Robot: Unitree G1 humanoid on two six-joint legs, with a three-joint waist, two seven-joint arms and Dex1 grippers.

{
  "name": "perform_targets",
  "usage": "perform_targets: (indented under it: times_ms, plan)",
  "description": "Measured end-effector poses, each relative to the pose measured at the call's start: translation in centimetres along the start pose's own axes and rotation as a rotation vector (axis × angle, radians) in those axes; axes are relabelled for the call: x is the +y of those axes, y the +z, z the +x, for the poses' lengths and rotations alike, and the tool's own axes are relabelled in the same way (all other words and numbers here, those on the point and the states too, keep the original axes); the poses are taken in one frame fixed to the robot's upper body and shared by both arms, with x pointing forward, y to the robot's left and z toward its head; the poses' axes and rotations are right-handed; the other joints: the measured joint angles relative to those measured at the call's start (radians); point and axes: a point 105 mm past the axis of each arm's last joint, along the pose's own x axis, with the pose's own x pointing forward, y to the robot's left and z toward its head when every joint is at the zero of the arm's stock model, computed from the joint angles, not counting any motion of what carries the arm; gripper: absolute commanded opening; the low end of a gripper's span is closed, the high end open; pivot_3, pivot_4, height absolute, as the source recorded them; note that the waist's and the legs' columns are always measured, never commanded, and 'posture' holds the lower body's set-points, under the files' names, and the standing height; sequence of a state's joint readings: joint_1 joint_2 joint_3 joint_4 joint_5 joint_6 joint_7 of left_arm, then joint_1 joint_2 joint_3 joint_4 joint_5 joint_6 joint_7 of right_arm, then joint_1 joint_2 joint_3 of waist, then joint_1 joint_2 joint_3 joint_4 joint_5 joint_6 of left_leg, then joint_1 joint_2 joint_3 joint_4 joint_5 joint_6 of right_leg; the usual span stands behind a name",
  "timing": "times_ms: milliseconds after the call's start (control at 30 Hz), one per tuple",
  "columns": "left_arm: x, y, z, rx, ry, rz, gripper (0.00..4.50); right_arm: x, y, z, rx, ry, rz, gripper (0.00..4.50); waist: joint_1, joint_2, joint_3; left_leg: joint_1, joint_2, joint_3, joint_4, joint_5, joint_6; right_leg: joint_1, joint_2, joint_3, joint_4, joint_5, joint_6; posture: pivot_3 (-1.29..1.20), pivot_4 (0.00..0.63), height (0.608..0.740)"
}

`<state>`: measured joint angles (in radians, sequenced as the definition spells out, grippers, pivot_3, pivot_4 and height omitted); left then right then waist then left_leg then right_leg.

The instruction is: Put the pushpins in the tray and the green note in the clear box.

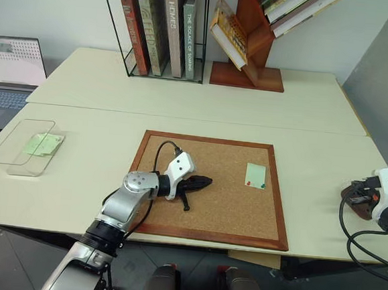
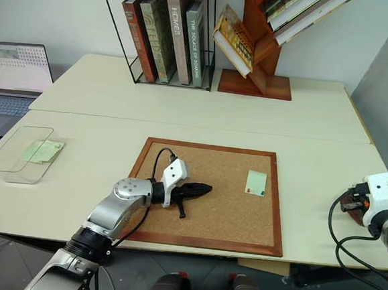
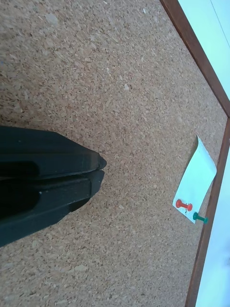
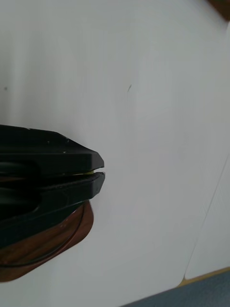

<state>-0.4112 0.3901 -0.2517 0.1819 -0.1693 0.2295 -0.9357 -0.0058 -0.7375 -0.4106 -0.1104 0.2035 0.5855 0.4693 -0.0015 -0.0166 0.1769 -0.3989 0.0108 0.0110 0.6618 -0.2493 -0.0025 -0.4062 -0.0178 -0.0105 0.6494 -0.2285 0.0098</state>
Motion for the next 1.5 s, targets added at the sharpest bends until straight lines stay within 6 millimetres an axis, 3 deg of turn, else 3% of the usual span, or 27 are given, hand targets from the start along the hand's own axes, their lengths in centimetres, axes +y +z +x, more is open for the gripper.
perform_targets:
  times_ms: [100, 200, 633, 833, 933, 1000, 1033, 1067, 1200, 1367, 1500]
  plan:
    - [-0.1, 0.0, 0.0, -0.001, -0.005, 0.002, 0.0, -0.8, -0.9, 0.1, 0.031, -0.043, -0.005, 0.06, 0.0, 0.001, -0.001, 0.0, -0.001, 0.0, 0.0, 0.0, 0.0, 0.0, 0.001, 0.0, 0.0, 0.0, 0.0, 0.0, 0.15, 0.74]
    - [-0.1, 0.0, 0.1, 0.002, -0.01, 0.007, 0.0, -1.6, -2.1, 0.3, 0.068, -0.093, -0.011, 0.52, 0.0, 0.001, -0.001, 0.0, -0.001, 0.0, 0.0, 0.0, 0.0, 0.0, 0.002, 0.001, -0.001, 0.0, 0.0, 0.0, 0.15, 0.74]
    - [-0.2, -0.1, 0.1, 0.005, -0.011, 0.02, 0.0, -2.5, -3.2, 0.2, 0.12, -0.132, -0.013, 3.29, 0.0, 0.004, -0.002, 0.0, -0.001, 0.0, 0.0, 0.0, 0.0, 0.0, 0.002, 0.0, -0.001, 0.0, 0.0, 0.0, 0.15, 0.74]
    - [-0.2, -0.1, 0.2, 0.005, -0.011, 0.02, 0.0, -3.2, -2.3, -0.1, 0.057, -0.161, 0.058, 4.42, 0.0, 0.005, -0.003, -0.001, -0.001, 0.0, 0.0, 0.0, 0.0, 0.0, 0.003, 0.0, -0.001, 0.0, 0.0, 0.0, 0.15, 0.74]
    - [-0.2, -0.1, 0.1, 0.005, -0.011, 0.021, 0.0, -2.7, -0.3, -0.4, -0.042, -0.115, 0.109, 4.42, 0.0, 0.005, -0.003, -0.001, -0.001, 0.0, 0.0, 0.0, 0.0, 0.0, 0.003, 0.0, -0.001, 0.0, 0.0, 0.0, 0.15, 0.74]
    - [-0.2, -0.1, 0.1, 0.005, -0.013, 0.021, 0.0, -0.6, 1.6, -0.8, -0.132, 0.011, 0.129, 4.42, 0.0, 0.006, -0.003, 0.0, 0.0, -0.001, -0.001, 0.0, 0.0, 0.0, 0.003, 0.0, -0.001, 0.0, 0.0, 0.0, 0.15, 0.74]
    - [-0.2, -0.1, 0.1, 0.005, -0.014, 0.021, 0.0, 1.5, 2.7, -1.2, -0.186, 0.122, 0.131, 4.42, 0.0, 0.006, -0.003, -0.001, 0.0, -0.002, -0.001, 0.0, 0.0, 0.001, 0.004, -0.001, -0.002, 0.0, 0.0, 0.0, 0.15, 0.74]
    - [-0.2, -0.1, 0.2, 0.005, -0.015, 0.021, 0.0, 2.2, 3.0, -1.4, -0.197, 0.157, 0.124, 4.42, 0.0, 0.006, -0.003, -0.001, 0.0, -0.002, -0.001, 0.0, 0.0, 0.0, 0.004, -0.001, -0.001, 0.0, 0.0, 0.0, 0.15, 0.74]
    - [-0.1, -0.1, 0.2, 0.006, -0.016, 0.021, 0.0, 8.7, 4.6, -2.3, -0.262, 0.425, 0.077, 4.42, 0.0, 0.005, -0.004, -0.001, 0.0, -0.002, 0.0, 0.0, 0.0, 0.001, 0.004, 0.0, -0.002, 0.0, 0.0, 0.0, 0.15, 0.74]
    - [0.0, 0.0, 0.2, 0.006, -0.017, 0.023, 0.0, 13.6, 5.0, -2.5, -0.278, 0.589, 0.076, 4.42, 0.0, 0.005, -0.004, -0.001, 0.0, -0.002, 0.0, 0.0, 0.0, 0.001, 0.004, 0.0, -0.002, 0.0, 0.0, 0.0, 0.15, 0.74]
    - [0.0, 0.0, 0.2, 0.006, -0.018, 0.024, 0.0, 15.5, 4.7, -2.3, -0.273, 0.644, 0.096, 4.42, 0.0, 0.005, -0.004, -0.001, 0.0, -0.002, 0.0, 0.0, 0.0, 0.001, 0.003, 0.0, -0.002, 0.0, 0.0, 0.0, 0.15, 0.74]
